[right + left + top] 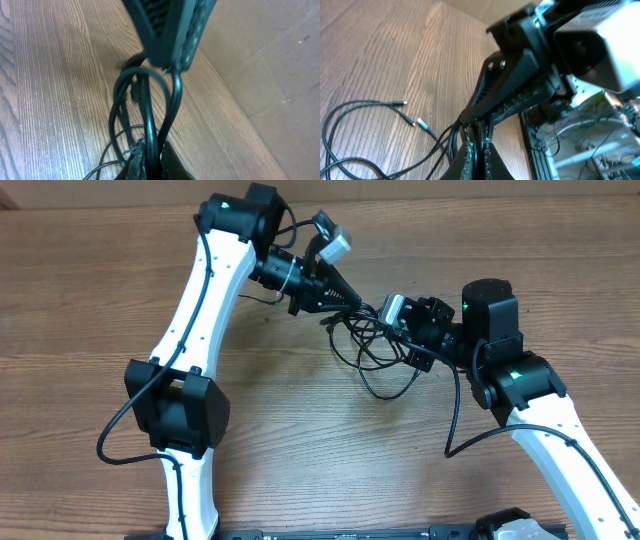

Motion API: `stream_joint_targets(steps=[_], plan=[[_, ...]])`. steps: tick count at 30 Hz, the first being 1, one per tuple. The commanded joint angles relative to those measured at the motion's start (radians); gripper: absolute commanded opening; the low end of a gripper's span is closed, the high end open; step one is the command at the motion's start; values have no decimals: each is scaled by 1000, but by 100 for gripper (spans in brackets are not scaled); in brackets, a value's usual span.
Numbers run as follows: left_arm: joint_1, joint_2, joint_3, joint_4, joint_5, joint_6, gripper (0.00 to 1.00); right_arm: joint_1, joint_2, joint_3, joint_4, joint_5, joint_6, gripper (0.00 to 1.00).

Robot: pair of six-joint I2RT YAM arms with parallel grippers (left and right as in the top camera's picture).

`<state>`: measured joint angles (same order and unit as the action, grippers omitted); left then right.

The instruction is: Untangle cables

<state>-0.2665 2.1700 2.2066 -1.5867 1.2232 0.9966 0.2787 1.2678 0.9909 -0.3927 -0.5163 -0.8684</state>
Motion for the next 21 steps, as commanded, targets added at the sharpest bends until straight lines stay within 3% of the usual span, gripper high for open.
stream_joint_targets(steps=[1,18,21], plan=[[51,3,23,3,185,16,4,3,2,5,-29,26,9,4],[90,3,23,2,138,-10,4,3,2,5,-28,14,39,4],[90,3,23,2,126,-10,4,3,2,5,-12,14,98,4]])
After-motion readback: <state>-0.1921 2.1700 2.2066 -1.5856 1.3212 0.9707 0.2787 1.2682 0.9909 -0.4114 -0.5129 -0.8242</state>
